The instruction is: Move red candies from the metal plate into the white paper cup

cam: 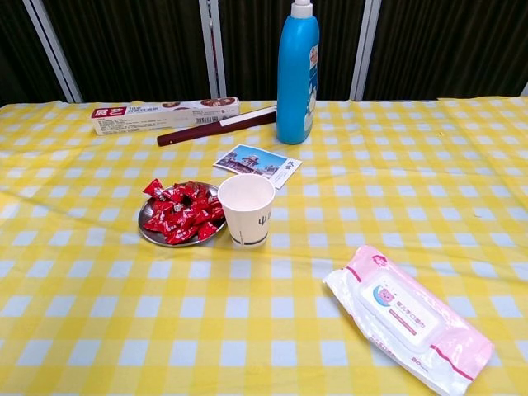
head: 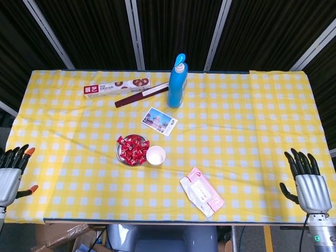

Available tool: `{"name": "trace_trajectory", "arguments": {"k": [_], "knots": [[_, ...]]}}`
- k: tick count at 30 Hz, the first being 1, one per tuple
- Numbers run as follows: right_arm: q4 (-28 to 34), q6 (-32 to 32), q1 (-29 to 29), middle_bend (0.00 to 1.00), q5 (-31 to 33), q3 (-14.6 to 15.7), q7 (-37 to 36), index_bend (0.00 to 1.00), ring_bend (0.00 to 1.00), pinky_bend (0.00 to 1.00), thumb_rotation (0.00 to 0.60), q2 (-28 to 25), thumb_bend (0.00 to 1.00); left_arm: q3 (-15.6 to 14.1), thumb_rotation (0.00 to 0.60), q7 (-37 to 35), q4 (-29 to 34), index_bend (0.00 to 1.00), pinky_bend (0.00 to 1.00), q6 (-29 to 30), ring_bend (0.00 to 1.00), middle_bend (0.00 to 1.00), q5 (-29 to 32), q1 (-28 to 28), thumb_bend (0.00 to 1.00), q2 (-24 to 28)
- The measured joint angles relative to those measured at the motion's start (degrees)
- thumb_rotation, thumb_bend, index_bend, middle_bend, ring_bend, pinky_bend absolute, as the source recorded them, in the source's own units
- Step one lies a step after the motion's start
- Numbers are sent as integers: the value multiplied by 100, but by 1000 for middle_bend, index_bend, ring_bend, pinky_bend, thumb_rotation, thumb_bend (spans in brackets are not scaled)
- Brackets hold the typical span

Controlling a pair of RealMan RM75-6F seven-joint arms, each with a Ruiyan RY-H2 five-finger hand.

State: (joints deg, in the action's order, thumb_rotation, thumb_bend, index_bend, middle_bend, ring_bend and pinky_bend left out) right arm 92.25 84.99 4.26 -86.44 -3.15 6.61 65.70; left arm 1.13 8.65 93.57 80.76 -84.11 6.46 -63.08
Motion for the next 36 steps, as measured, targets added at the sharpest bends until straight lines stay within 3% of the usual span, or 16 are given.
{"name": "trace_trajectory", "arguments": {"k": [4,7,13,18,26,32,36], "knots": [[16,-15,4,0,-25,17,-35,0,0,0,600,-3,387,63,600,78,138,0,95,-94,0,0,83,82,98,36],[19,-58,12,0,-35,39,-54,0,0,0,600,-8,387,145,600,197,279,0,228,-214,53,0,169,193,98,75],[41,-119,40,0,-31,44,-120,0,0,0,600,-21,388,410,600,593,556,66,660,-493,567,153,357,550,106,115],[86,-243,67,0,68,40,-181,0,0,0,600,-49,387,716,600,1052,828,121,819,-1062,735,211,681,1108,122,61],[180,-381,97,0,211,20,-331,0,0,0,600,-140,387,1067,600,2186,979,188,878,-2187,808,209,1857,2227,153,-392],[234,-464,120,0,289,-3,-493,0,0,0,600,-203,388,1131,600,3066,789,188,878,-2671,809,211,2916,2997,237,-940],[261,-498,134,0,297,-5,-568,0,0,0,600,-230,388,1121,600,3485,589,194,878,-2835,809,211,3502,3421,243,-1288]]}}
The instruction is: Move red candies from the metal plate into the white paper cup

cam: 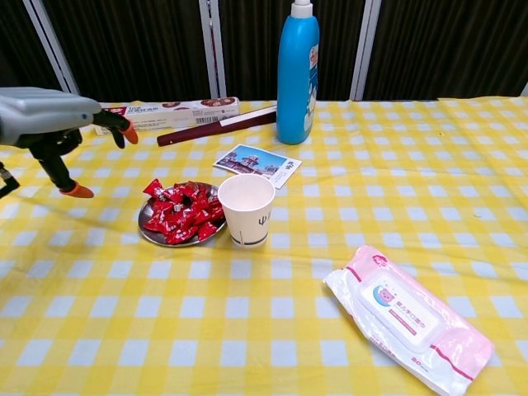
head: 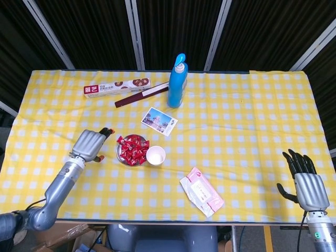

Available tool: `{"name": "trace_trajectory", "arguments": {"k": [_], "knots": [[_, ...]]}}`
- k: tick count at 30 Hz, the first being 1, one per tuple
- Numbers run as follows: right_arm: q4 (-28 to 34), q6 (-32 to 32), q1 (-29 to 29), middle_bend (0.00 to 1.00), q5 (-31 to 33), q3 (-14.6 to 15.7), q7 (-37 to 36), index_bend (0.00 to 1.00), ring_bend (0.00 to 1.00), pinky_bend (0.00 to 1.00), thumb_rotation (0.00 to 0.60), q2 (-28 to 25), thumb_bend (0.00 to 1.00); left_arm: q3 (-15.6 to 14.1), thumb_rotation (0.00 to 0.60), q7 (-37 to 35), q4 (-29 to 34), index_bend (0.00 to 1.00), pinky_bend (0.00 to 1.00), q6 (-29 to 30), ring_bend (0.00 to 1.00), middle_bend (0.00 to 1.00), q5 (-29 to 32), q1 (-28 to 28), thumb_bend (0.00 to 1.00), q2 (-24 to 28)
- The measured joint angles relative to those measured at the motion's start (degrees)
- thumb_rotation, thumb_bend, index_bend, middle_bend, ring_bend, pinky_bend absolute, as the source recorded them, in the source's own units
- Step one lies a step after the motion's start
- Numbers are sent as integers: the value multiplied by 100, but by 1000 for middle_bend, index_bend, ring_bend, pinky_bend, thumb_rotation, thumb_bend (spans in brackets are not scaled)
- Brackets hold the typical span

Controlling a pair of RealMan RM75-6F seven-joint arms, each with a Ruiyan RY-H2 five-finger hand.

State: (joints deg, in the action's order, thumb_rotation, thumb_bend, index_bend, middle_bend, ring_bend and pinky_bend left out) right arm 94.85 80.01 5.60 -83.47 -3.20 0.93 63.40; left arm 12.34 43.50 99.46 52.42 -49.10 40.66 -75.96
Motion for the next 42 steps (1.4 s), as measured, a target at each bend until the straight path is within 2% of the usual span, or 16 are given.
{"name": "trace_trajectory", "arguments": {"k": [8,15,28,42], "knots": [[33,-47,17,0,20,0,-128,0,0,0,600,-37,387,-108,600,491,-480,197,878,-114,809,200,899,737,243,-596],[56,-55,16,0,35,3,-155,0,0,0,600,-56,388,-288,600,668,-813,167,878,-133,809,158,1296,1105,243,-957],[116,-128,35,0,47,23,-264,0,0,0,600,-116,388,-469,600,653,-1223,169,878,3,809,157,1579,1413,243,-1398],[130,-146,42,0,55,29,-334,0,0,0,600,-132,387,-609,600,619,-1418,256,882,102,815,237,1692,1614,264,-1650]]}}
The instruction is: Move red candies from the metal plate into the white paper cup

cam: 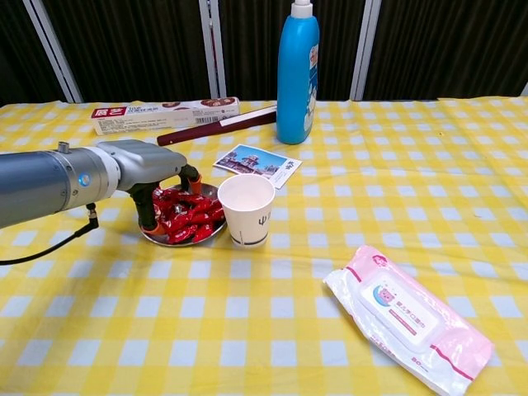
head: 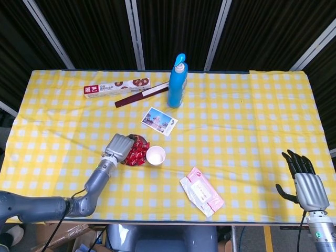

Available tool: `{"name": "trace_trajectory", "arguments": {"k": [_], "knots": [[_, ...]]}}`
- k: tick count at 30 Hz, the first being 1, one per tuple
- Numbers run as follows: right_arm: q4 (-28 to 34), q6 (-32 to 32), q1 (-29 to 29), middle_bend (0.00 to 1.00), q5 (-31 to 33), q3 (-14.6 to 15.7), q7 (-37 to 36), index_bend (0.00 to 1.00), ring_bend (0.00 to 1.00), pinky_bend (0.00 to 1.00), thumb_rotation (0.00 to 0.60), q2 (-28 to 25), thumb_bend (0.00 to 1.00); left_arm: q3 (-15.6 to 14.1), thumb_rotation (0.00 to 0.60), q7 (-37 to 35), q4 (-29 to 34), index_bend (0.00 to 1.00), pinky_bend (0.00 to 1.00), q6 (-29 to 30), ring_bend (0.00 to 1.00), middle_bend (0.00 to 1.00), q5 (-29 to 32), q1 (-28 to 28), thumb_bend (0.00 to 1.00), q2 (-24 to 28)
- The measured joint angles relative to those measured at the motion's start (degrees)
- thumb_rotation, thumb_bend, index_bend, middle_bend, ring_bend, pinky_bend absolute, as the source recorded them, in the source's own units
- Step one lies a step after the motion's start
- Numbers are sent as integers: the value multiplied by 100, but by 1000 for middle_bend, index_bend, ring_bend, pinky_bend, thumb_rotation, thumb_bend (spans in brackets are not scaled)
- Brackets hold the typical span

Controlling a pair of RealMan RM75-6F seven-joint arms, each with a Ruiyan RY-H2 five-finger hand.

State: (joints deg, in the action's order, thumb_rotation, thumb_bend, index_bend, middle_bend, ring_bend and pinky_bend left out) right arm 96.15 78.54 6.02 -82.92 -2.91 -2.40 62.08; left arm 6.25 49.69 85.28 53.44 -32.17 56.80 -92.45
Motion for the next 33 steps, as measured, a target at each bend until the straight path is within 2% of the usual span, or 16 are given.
{"name": "trace_trajectory", "arguments": {"k": [10,17,23,33], "knots": [[12,15,-3,0,-16,4,-47,0,0,0,600,2,388,-149,600,31,-171,329,882,60,815,331,88,37,294,-110],[6,27,-3,0,-21,1,-71,0,0,0,600,13,387,-183,600,3,-327,453,889,74,826,524,40,63,359,-229],[11,30,-4,0,-27,3,-104,0,0,0,600,8,387,-210,600,-49,-474,546,895,148,834,632,-136,54,395,-348],[-2,45,-5,0,-48,7,-129,0,0,0,600,13,387,-122,600,-277,-619,581,902,266,839,683,-462,-17,407,-382]]}}
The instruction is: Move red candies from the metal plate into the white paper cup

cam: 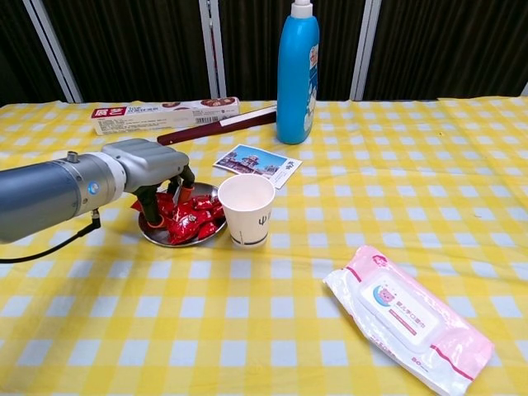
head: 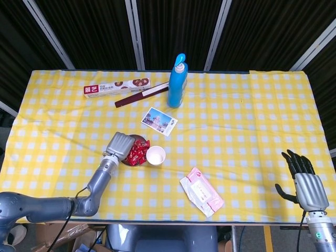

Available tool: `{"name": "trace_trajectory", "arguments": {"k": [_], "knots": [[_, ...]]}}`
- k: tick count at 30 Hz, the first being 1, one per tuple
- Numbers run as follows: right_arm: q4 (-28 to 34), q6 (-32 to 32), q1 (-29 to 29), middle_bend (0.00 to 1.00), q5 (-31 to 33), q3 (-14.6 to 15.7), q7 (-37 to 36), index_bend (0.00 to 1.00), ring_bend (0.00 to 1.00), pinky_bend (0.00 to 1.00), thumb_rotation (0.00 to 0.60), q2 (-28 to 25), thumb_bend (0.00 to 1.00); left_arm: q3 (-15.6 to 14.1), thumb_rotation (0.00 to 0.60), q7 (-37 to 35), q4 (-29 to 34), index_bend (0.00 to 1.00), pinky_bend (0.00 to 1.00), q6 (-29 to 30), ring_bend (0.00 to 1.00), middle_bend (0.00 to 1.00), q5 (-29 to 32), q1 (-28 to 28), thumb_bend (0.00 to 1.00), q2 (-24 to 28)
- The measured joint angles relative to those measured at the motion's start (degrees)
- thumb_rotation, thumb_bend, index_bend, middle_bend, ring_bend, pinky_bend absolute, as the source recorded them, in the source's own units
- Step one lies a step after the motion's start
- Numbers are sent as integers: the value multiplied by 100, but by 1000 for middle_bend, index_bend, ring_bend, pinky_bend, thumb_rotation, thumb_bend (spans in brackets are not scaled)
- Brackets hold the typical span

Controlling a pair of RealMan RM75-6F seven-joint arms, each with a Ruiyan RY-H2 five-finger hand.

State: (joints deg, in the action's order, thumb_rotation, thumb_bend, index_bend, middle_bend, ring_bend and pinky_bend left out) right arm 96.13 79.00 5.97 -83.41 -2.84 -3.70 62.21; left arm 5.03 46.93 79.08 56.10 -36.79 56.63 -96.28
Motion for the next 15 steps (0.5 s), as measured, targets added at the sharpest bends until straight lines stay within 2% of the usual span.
{"name": "trace_trajectory", "arguments": {"k": [7,15], "knots": [[-3,8,-2,0,-1,-2,-12,0,0,0,600,3,388,79,600,-32,127,586,903,42,840,686,-43,-17,407,167],[-1,12,-2,0,5,-4,1,0,0,0,600,5,388,193,600,48,591,589,902,163,840,688,-62,4,407,544]]}}
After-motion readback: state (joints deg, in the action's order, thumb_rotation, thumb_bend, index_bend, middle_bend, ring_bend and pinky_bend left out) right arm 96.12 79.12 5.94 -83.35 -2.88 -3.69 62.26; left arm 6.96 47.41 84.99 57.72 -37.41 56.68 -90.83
